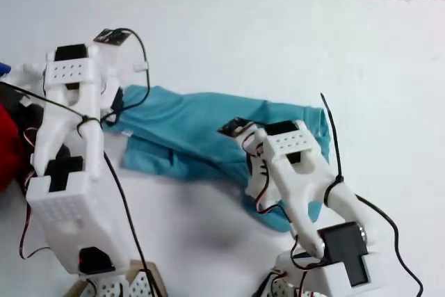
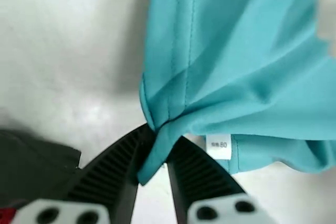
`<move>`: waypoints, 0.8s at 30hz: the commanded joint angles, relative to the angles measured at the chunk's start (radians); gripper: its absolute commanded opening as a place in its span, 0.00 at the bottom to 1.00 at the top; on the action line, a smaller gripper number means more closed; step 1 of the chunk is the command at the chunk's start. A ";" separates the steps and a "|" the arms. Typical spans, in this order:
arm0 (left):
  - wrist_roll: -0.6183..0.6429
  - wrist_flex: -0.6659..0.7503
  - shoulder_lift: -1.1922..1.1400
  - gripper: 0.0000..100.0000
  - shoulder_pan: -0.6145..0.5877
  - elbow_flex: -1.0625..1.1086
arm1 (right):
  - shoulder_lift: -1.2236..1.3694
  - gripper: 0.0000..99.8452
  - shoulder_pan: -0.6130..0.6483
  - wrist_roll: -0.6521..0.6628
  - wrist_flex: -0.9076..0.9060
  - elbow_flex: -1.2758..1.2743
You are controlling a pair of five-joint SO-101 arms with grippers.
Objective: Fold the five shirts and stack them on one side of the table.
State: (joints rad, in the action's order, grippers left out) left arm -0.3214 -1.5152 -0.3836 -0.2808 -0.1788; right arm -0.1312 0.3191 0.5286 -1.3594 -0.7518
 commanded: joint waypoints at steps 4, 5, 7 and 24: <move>0.002 0.020 0.006 0.03 -0.018 -0.033 | -0.008 0.02 -0.048 0.002 0.022 0.011; 0.002 0.017 0.006 0.03 -0.018 -0.033 | -0.008 0.04 -0.064 0.002 0.025 0.018; 0.002 0.018 0.006 0.03 -0.018 -0.033 | -0.010 0.02 -0.094 0.003 0.027 0.043; 0.008 0.015 0.006 0.03 -0.014 -0.036 | -0.124 0.03 -0.133 0.017 0.027 0.044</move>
State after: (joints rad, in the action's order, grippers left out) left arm -0.3214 -1.5044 -0.3836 -0.2808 -0.1788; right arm -0.2110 0.1734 0.5286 -1.3395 -0.6920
